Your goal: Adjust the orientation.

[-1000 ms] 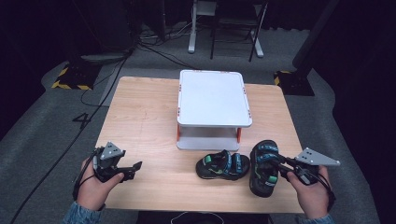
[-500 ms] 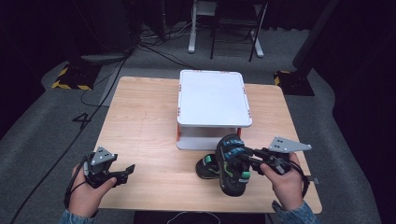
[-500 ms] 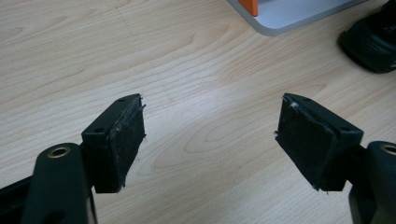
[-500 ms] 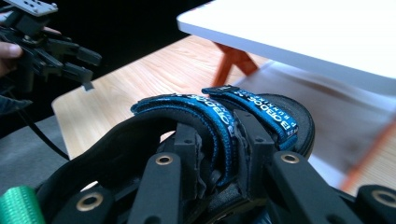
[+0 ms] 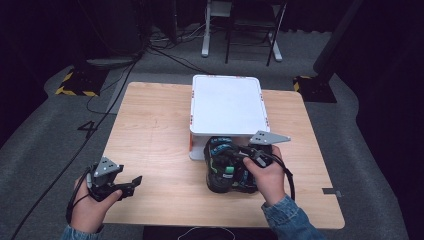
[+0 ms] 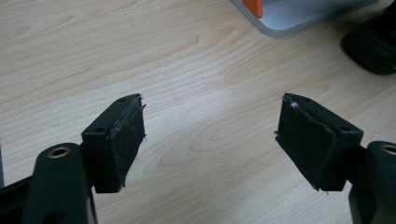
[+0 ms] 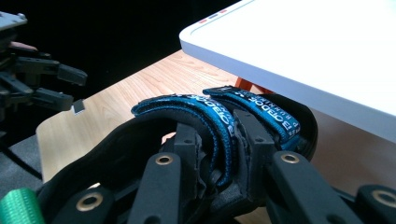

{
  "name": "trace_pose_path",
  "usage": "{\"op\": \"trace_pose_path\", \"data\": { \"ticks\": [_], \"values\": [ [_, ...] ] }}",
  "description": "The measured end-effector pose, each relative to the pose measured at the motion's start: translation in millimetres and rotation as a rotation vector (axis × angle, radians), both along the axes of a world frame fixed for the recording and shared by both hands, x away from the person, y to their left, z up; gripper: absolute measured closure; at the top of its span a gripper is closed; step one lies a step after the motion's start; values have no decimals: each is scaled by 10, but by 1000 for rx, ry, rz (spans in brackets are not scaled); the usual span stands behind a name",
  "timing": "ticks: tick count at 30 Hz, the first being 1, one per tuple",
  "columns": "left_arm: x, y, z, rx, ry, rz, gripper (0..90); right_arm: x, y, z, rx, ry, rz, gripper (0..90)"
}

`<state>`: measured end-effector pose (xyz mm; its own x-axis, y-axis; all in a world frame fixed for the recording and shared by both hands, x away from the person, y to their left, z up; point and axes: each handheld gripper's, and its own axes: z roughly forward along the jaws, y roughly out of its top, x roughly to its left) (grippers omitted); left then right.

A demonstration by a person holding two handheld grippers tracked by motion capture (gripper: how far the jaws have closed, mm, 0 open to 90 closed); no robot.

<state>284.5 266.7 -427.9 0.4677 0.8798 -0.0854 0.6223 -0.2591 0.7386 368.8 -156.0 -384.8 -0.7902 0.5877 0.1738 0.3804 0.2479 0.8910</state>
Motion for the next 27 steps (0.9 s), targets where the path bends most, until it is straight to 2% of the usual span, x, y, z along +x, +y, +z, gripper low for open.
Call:
{"op": "trace_pose_path", "data": {
  "ticks": [5,10,13,17,21,24,27],
  "values": [
    [23,-7,5,0,-2,-7,239,100,206,-100,-16,-9,-9,736],
    [38,-11,0,-4,2,-13,239,166,326,-142,-30,-21,-25,737],
    [44,-5,-1,-5,-3,-8,239,179,368,-149,-16,-29,-34,738],
    [53,-10,-1,0,-1,-17,239,197,417,-150,30,-24,-59,738],
    [51,-28,-1,-4,-2,-17,239,279,469,-210,-10,-29,-77,737],
    [50,-12,1,-2,-2,-14,239,327,486,-270,-50,-56,-116,736],
    [54,-15,-11,-6,3,-15,239,363,508,-347,-62,-73,-150,734]
  ]
}}
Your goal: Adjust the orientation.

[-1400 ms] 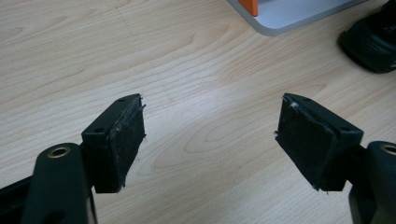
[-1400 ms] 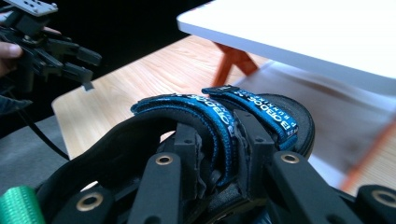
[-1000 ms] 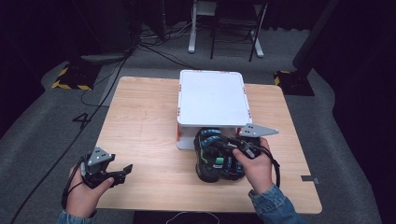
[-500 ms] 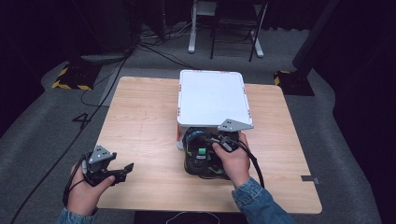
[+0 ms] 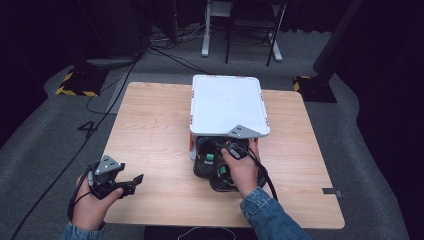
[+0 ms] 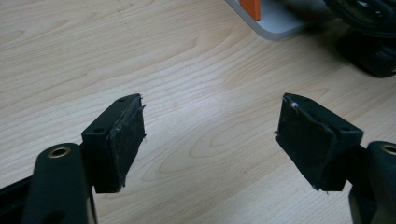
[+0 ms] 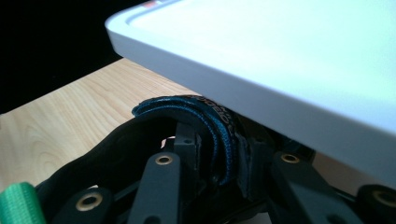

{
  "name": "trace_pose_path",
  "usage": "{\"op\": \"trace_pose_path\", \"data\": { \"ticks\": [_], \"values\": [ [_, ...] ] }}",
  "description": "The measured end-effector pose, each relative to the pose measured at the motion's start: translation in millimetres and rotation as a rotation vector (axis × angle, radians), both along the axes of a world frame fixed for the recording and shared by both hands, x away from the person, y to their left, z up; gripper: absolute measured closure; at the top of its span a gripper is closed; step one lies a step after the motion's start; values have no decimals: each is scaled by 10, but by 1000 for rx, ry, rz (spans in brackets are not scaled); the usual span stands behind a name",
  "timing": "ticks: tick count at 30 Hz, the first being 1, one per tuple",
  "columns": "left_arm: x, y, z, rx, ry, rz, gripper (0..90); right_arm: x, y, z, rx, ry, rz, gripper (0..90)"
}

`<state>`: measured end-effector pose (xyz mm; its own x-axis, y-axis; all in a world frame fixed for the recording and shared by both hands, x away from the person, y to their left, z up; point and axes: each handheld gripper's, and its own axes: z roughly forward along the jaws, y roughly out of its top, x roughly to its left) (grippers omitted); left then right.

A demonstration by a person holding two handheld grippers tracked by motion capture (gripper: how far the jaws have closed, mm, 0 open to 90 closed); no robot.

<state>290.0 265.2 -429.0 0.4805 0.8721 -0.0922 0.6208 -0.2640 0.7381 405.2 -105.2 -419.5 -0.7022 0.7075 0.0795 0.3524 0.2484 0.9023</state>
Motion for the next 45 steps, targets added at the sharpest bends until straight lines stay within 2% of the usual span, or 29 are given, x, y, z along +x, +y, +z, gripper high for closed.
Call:
{"op": "trace_pose_path", "data": {
  "ticks": [2,6,10,13,14,16,20,22,25,29,35,37,40,41,43,44,45],
  "values": [
    [4,-4,-6,6,2,-7,239,17,18,-30,-14,4,-8,733],
    [-2,-11,-2,1,2,-4,239,47,81,-53,-75,4,-17,729],
    [-5,1,7,0,-4,-3,239,92,134,-76,-159,77,-15,707],
    [-3,1,7,4,-3,-10,239,130,178,-94,-198,152,-13,679],
    [-3,1,7,4,-3,-10,239,130,178,-94,-198,152,-13,679],
    [-4,-1,7,6,-4,-10,239,169,178,-92,-195,184,-30,610],
    [0,3,4,3,-4,-9,239,175,157,-75,-211,183,-36,478],
    [-2,-5,-2,-1,-1,-5,239,158,138,-57,-222,168,-42,421],
    [0,-14,1,-1,-3,-7,239,126,101,-46,-188,177,-31,372],
    [4,-16,2,2,-2,-8,238,45,21,5,-105,151,-35,351],
    [14,-24,0,9,0,-14,238,-189,-101,135,-64,114,-4,343],
    [20,-33,-5,3,0,-11,238,-288,-110,147,-64,135,32,308],
    [39,-55,-7,6,2,-18,238,-393,-84,78,-75,209,60,153],
    [45,-64,-7,8,3,-22,238,-421,-66,46,-66,222,63,157],
    [57,-92,-11,7,4,-28,238,-452,-14,-7,-40,236,40,156],
    [59,-101,-11,7,5,-30,238,-448,28,-32,-38,244,7,160],
    [63,-107,-9,11,2,-31,238,-444,52,-45,-41,245,-3,158]
  ]
}}
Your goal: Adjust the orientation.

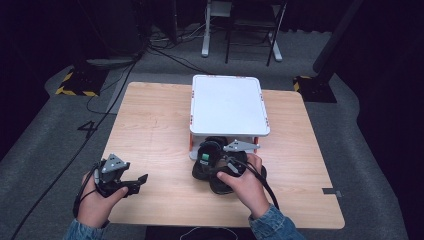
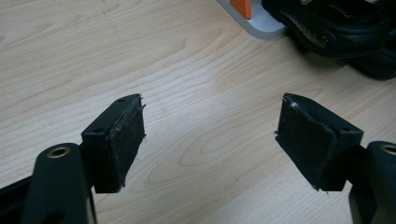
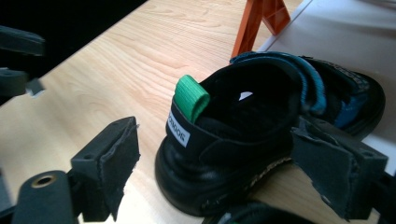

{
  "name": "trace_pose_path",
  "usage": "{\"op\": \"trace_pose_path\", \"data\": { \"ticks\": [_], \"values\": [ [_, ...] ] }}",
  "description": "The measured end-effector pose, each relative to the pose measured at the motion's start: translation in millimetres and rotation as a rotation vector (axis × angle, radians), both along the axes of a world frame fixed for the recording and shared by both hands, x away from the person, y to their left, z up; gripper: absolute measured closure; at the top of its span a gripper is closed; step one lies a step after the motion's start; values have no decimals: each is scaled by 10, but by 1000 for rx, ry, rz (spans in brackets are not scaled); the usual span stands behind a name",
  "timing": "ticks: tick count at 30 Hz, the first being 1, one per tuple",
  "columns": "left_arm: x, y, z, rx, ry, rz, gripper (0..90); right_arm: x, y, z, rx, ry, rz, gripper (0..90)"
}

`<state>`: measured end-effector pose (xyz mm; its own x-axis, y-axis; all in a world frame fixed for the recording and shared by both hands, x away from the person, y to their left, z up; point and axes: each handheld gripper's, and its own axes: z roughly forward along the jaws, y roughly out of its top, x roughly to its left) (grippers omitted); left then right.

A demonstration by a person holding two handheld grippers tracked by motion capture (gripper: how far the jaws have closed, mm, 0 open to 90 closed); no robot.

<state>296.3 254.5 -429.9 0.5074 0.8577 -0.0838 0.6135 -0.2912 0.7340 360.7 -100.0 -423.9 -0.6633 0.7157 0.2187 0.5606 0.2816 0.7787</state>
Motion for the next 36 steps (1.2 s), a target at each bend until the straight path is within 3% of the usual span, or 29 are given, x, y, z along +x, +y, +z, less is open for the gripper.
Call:
{"op": "trace_pose_path", "data": {
  "ticks": [4,7,9,11,15,17,18,20,24,27,32,36],
  "values": [
    [17,14,-3,-3,1,-2,238,74,113,-81,-23,6,-16,118],
    [26,19,-11,-9,4,1,238,124,145,-108,-54,-7,-41,161],
    [29,22,-13,-8,5,-2,238,152,129,-106,-71,-16,-37,242],
    [30,23,-19,-9,5,0,238,182,102,-98,-64,4,-29,318],
    [26,15,-13,-11,4,-1,238,207,71,-109,-69,41,25,563],
    [26,15,-9,-8,4,-1,238,210,62,-111,-70,44,32,616],
    [27,12,-9,-7,3,-1,238,234,33,-113,-97,32,41,705],
    [30,1,-16,-5,8,-6,238,256,10,-117,-99,27,57,740],
    [39,-6,-28,-8,12,-3,238,253,43,-95,-165,-56,98,797],
    [51,4,-21,-5,7,-4,238,239,80,-44,-222,-156,106,802],
    [88,-9,-20,-13,7,-9,238,271,95,12,-249,-261,114,805],
    [112,-36,-15,-9,4,-21,238,325,124,16,-333,-366,116,805]
  ]
}}
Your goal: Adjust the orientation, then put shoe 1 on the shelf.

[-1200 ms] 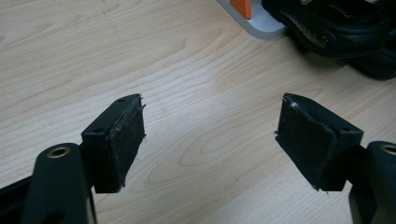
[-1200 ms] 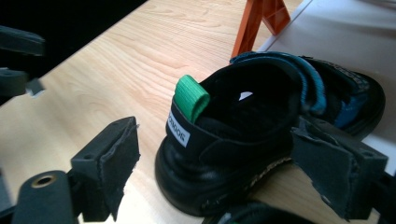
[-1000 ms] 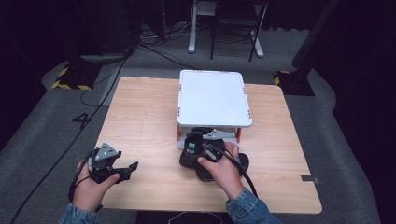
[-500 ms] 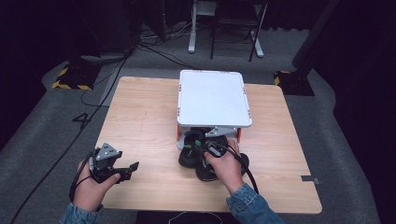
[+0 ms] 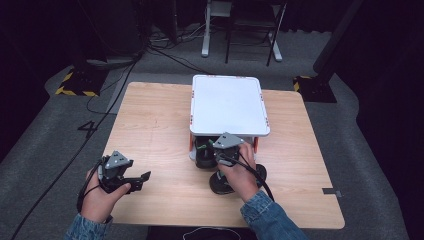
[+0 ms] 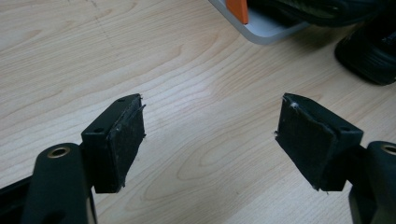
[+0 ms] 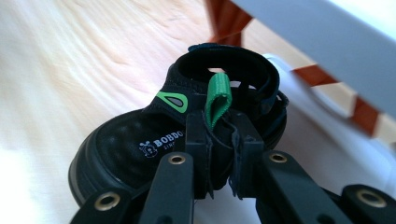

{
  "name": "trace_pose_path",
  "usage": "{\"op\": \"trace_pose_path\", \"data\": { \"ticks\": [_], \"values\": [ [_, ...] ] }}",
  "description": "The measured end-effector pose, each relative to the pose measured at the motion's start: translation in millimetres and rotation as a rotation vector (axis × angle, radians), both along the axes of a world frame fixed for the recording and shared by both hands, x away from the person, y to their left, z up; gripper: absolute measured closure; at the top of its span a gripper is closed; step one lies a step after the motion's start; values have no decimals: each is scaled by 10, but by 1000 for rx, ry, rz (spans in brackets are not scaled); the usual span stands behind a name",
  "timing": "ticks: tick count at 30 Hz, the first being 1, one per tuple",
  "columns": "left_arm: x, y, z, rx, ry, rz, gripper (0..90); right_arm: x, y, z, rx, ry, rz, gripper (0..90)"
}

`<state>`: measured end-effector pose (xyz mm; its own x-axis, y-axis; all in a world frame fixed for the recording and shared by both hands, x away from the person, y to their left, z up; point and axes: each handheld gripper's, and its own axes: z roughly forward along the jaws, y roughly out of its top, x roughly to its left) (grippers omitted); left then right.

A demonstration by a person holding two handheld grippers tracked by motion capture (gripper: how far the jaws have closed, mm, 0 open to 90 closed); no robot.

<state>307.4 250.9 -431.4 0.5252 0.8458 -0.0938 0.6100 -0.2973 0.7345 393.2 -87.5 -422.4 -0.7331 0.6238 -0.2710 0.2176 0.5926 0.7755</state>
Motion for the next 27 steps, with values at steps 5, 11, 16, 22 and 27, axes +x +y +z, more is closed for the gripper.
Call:
{"op": "trace_pose_path", "data": {
  "ticks": [5,11,16,22,27],
  "values": [
    [21,-12,5,-2,-1,-8,238,155,-38,-106,-46,-32,-39,803],
    [41,-38,-7,-2,4,-18,238,296,-114,-198,-35,-17,-87,796],
    [39,-49,0,-1,5,-21,238,293,-87,-210,-44,-31,-83,768],
    [39,-60,11,0,-1,-22,238,275,-83,-207,-77,27,-61,621],
    [37,-43,2,2,4,-20,239,141,-160,-120,-2,57,-29,431]
  ]
}}
